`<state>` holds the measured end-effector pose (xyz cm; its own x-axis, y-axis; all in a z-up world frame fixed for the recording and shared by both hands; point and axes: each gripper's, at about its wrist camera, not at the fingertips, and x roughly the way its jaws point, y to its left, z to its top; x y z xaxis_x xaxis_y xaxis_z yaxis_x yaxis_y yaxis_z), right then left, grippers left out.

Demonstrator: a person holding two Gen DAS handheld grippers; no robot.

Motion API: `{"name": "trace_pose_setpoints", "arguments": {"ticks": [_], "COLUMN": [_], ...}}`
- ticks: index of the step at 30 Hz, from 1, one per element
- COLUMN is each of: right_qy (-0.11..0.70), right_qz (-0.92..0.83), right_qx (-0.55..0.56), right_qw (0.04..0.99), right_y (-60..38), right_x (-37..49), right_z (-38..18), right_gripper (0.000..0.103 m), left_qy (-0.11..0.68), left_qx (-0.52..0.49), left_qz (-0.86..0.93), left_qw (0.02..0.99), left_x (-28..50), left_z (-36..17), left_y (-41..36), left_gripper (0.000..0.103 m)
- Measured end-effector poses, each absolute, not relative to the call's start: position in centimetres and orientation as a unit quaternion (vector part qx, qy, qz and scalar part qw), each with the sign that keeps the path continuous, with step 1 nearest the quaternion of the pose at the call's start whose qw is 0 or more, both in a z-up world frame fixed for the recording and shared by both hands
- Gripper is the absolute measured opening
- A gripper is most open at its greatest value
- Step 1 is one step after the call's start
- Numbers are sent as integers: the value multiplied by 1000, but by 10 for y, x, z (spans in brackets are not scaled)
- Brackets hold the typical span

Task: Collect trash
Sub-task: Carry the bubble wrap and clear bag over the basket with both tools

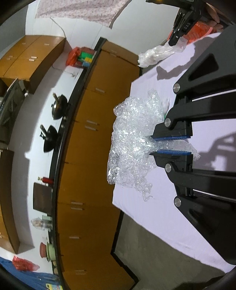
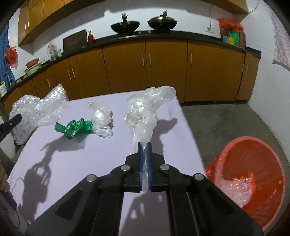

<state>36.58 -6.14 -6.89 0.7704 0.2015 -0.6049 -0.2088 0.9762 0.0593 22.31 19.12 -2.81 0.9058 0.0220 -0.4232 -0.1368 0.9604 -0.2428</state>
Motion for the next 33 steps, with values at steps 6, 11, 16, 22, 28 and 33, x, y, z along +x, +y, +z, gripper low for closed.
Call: {"name": "trace_pose_setpoints", "arguments": {"ticks": [6,11,16,22,28,33], "right_qy": [303,292,286,280,279,278], "right_qz": [93,69,48,21,-2,-21], "right_qx": [4,5,11,22,31,37], "right_qw": [948,954,957,960,960,960], "right_y": [-91,-116,-139,-168,-195,-215], "right_x": [338,315,299,283,271,263], "right_z": [-48,-37,-33,-29,-32,-33], "right_gripper": [6,6,6,6,6,6], "left_qy": [211,211,212,220,226,233], "left_qx": [-133,-132,-129,-125,-118,-114], "left_qz": [5,-24,-49,-81,-112,-135], "left_qw": [968,968,968,964,960,956], "left_x": [218,217,214,217,221,224], "left_z": [-18,-11,-8,-6,-6,-8], "left_y": [160,134,109,75,39,16], "left_gripper": [9,9,9,9,9,9]}}
